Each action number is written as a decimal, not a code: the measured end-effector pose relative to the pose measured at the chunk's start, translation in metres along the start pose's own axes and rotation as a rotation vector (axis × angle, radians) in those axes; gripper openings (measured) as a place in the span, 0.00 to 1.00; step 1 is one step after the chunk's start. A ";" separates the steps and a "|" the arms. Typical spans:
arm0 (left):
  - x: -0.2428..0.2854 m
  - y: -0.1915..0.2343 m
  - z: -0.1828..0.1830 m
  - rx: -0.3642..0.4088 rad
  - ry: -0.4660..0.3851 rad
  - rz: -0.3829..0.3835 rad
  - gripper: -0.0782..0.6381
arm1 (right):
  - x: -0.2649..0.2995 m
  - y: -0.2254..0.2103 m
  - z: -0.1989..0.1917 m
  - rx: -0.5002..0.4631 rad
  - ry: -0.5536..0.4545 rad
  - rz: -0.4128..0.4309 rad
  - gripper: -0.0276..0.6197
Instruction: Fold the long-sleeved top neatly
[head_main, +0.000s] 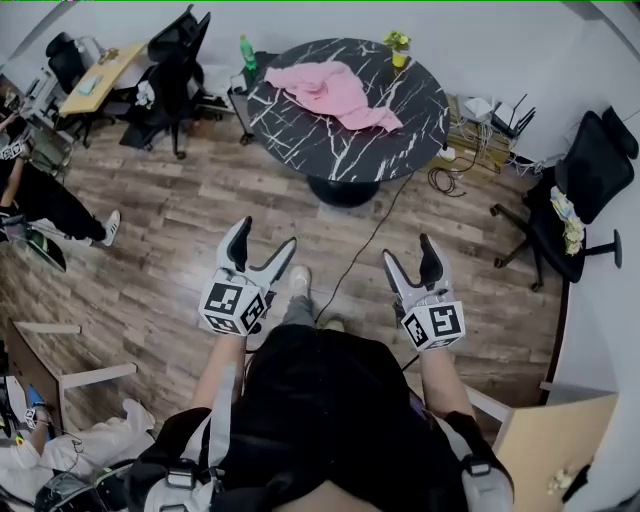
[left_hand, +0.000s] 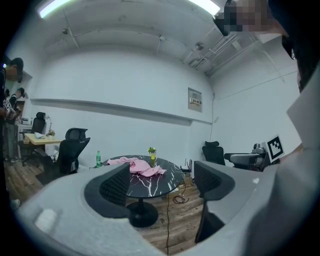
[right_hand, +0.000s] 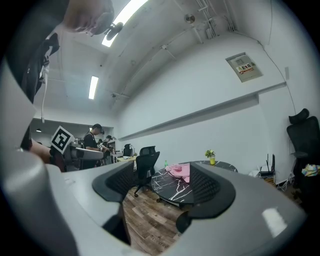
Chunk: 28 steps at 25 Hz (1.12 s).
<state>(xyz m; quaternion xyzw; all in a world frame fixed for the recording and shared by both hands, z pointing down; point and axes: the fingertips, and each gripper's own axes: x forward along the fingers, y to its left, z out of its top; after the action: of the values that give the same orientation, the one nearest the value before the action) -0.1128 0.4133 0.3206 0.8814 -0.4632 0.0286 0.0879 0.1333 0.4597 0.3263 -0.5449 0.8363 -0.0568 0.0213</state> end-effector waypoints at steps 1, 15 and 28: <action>0.003 0.007 0.000 -0.007 -0.002 -0.001 0.68 | 0.007 0.001 0.000 0.007 -0.002 -0.003 0.57; 0.108 0.111 0.012 -0.044 0.009 -0.066 0.68 | 0.137 -0.009 0.004 -0.014 0.058 -0.037 0.56; 0.154 0.213 0.028 -0.046 0.017 -0.097 0.68 | 0.271 0.002 0.009 -0.062 0.075 -0.030 0.54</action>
<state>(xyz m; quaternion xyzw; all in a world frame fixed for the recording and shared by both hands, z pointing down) -0.2014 0.1653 0.3411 0.9002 -0.4198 0.0210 0.1135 0.0227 0.2117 0.3244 -0.5551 0.8297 -0.0513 -0.0279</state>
